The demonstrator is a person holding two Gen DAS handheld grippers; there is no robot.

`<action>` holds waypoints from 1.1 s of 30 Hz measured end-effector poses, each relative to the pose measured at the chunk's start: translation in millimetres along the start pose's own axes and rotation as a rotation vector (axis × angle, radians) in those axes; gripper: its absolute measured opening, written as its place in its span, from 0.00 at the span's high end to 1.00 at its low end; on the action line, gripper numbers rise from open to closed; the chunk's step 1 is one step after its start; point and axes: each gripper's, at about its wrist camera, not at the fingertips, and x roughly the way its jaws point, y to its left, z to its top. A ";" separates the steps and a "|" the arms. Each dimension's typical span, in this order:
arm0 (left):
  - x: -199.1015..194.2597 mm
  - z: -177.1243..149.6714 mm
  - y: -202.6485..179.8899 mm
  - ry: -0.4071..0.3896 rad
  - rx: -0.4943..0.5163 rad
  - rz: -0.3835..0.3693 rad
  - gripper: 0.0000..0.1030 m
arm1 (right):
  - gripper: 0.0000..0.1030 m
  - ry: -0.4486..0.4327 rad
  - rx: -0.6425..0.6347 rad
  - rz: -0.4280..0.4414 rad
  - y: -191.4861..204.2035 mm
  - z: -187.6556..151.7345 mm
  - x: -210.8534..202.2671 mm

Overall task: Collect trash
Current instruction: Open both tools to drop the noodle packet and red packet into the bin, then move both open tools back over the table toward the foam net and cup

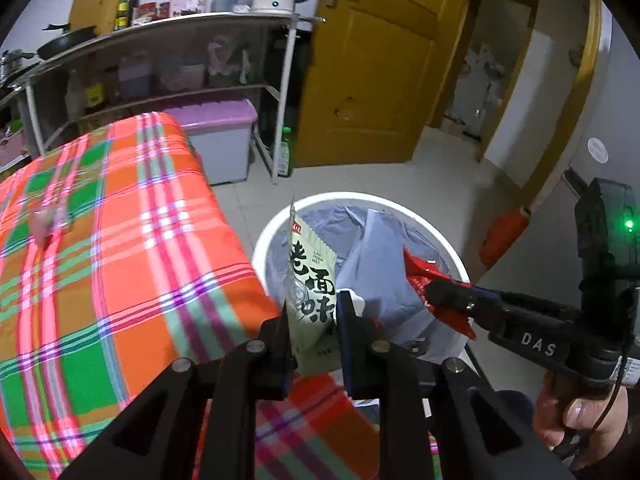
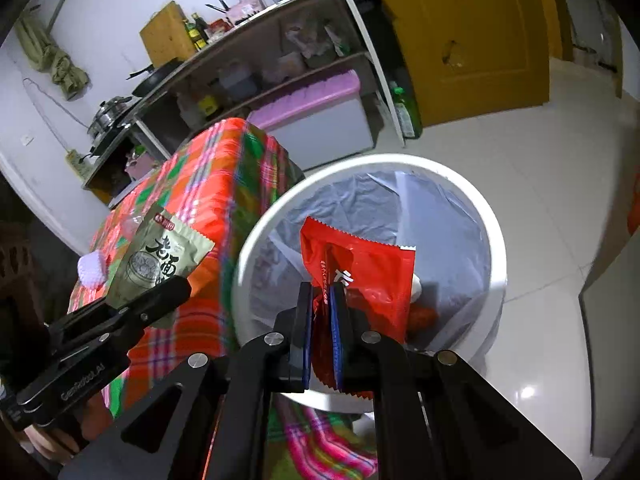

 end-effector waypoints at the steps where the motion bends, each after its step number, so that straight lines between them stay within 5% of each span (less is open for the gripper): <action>1: 3.2 1.1 -1.6 0.007 0.003 -0.004 0.81 | 0.92 0.010 0.006 -0.005 -1.6 1.3 3.2; 8: 23.6 5.5 -4.7 0.054 0.002 -0.017 0.81 | 0.91 0.048 0.033 -0.035 -16.4 3.3 18.5; 16: 33.9 6.7 -2.0 0.084 -0.026 -0.045 0.58 | 0.77 0.024 0.057 -0.037 -25.8 8.0 15.6; 33: -34.8 -1.6 15.8 -0.063 -0.053 0.002 0.58 | 0.77 -0.053 -0.021 0.028 13.1 -1.0 -23.4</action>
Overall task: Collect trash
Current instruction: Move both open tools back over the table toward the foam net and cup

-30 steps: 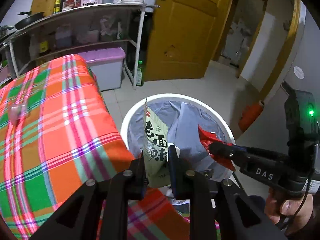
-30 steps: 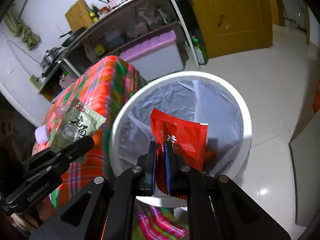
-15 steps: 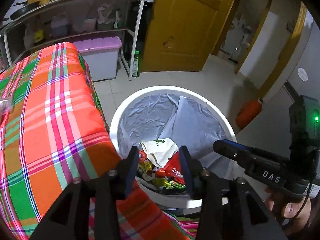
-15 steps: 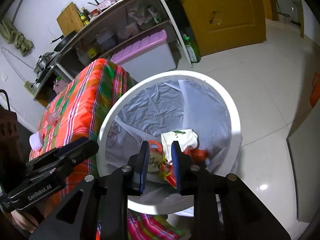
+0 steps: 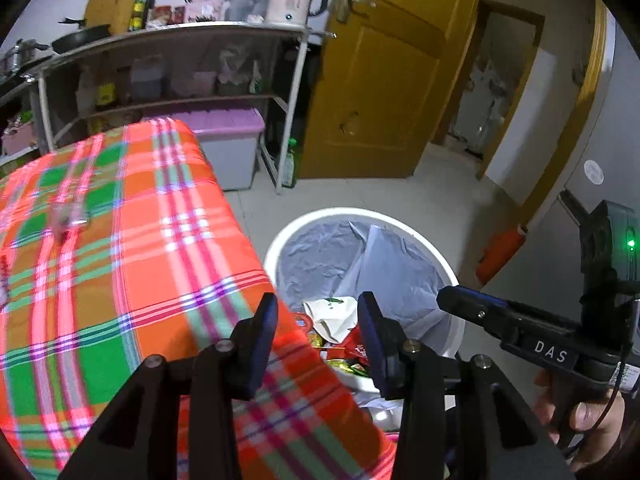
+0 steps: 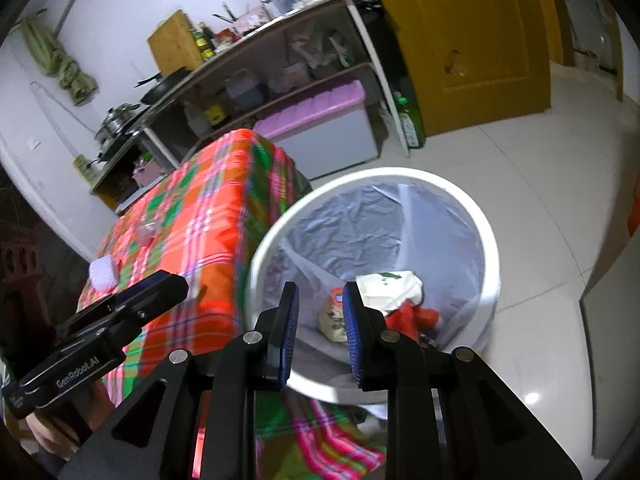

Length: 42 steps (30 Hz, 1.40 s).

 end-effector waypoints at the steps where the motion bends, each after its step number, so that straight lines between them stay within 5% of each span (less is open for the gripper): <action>1: -6.0 -1.0 2.2 -0.011 -0.004 0.006 0.58 | 0.77 -0.005 -0.013 0.009 6.4 -1.2 -3.2; 15: -71.8 -24.3 51.1 -0.107 -0.087 0.109 0.58 | 0.77 -0.012 -0.170 0.088 85.4 -16.5 -13.6; 19: -84.2 -31.7 66.2 -0.122 -0.112 0.137 0.58 | 0.64 -0.005 -0.192 0.108 99.3 -19.2 -11.0; 32: -108.2 -47.1 121.2 -0.143 -0.211 0.226 0.58 | 0.63 0.030 -0.268 0.165 148.8 -22.6 5.2; 36: -115.3 -49.4 140.9 -0.154 -0.244 0.260 0.54 | 0.52 0.041 -0.287 0.183 162.7 -19.4 14.7; 42: -123.7 -50.5 173.7 -0.173 -0.290 0.311 0.50 | 0.51 0.052 -0.326 0.202 184.7 -14.2 31.1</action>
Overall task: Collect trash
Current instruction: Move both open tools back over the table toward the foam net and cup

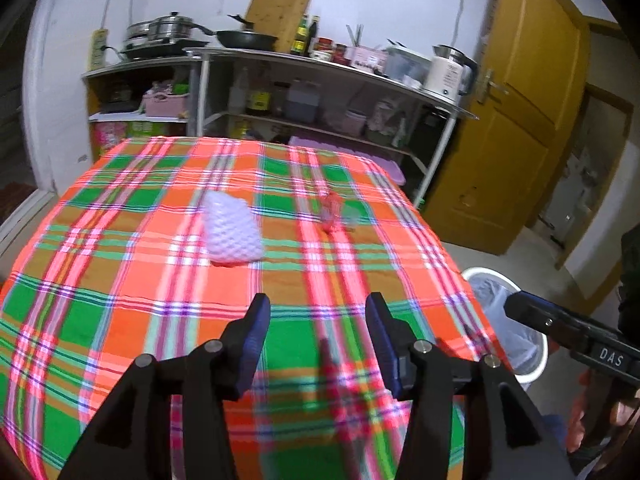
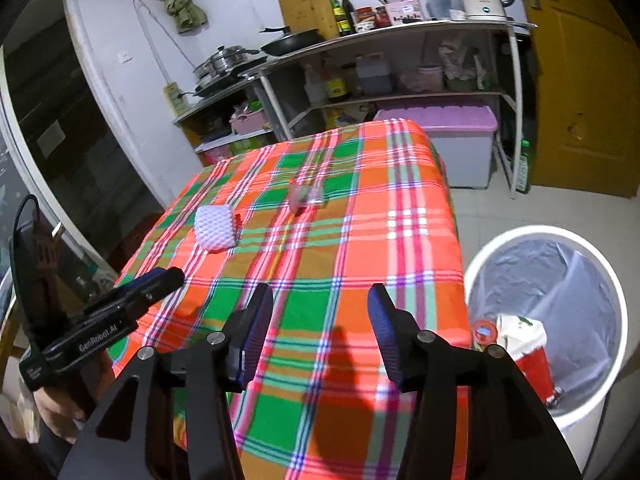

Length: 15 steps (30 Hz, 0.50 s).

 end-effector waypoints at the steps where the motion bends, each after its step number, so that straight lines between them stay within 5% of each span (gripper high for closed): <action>1: 1.1 1.8 4.7 -0.002 -0.008 0.007 0.50 | 0.51 0.003 -0.003 0.002 1.6 1.6 2.6; 15: 40.2 27.7 53.7 0.010 -0.069 0.072 0.50 | 0.50 0.046 -0.068 0.026 23.8 35.1 61.0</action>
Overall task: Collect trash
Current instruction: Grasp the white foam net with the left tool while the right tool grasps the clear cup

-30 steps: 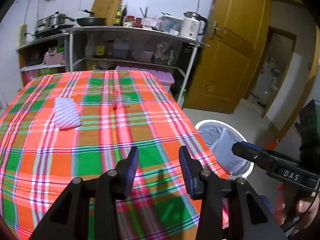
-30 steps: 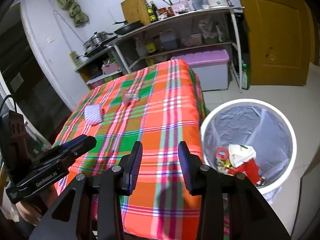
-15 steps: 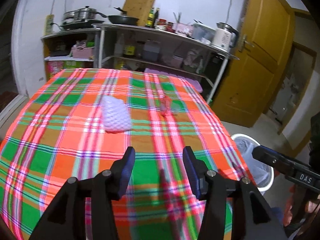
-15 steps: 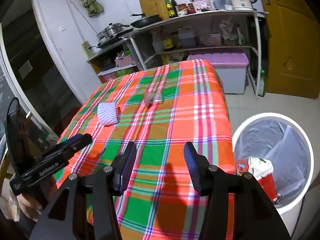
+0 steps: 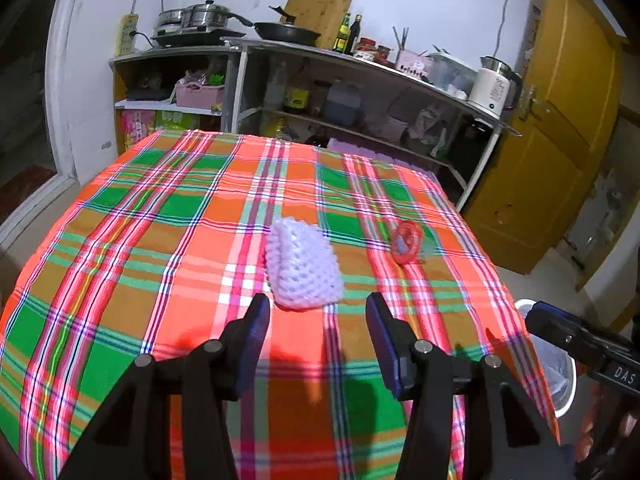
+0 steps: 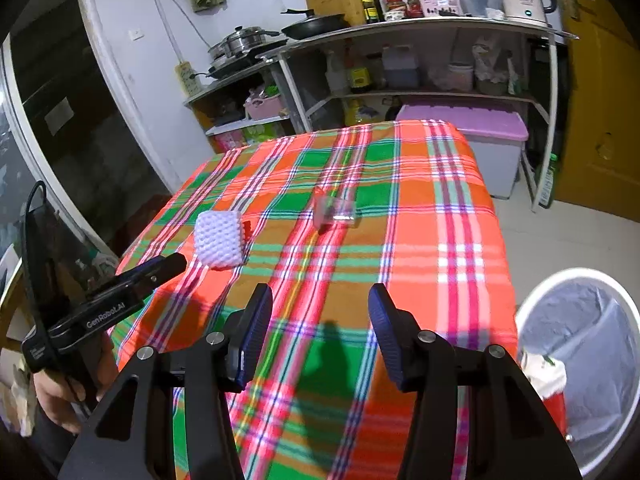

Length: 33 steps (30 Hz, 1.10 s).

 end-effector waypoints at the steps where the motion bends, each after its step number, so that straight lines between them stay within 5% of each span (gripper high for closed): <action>1: 3.3 1.4 1.5 0.003 -0.003 0.000 0.50 | 0.50 0.002 -0.002 0.000 0.8 2.3 3.6; 22: 54.6 16.9 8.0 0.062 -0.025 0.011 0.56 | 0.50 0.037 -0.077 -0.024 6.1 59.1 90.1; 33: 60.6 16.5 8.4 0.067 -0.023 0.002 0.56 | 0.50 0.097 0.015 -0.066 -13.2 69.4 129.1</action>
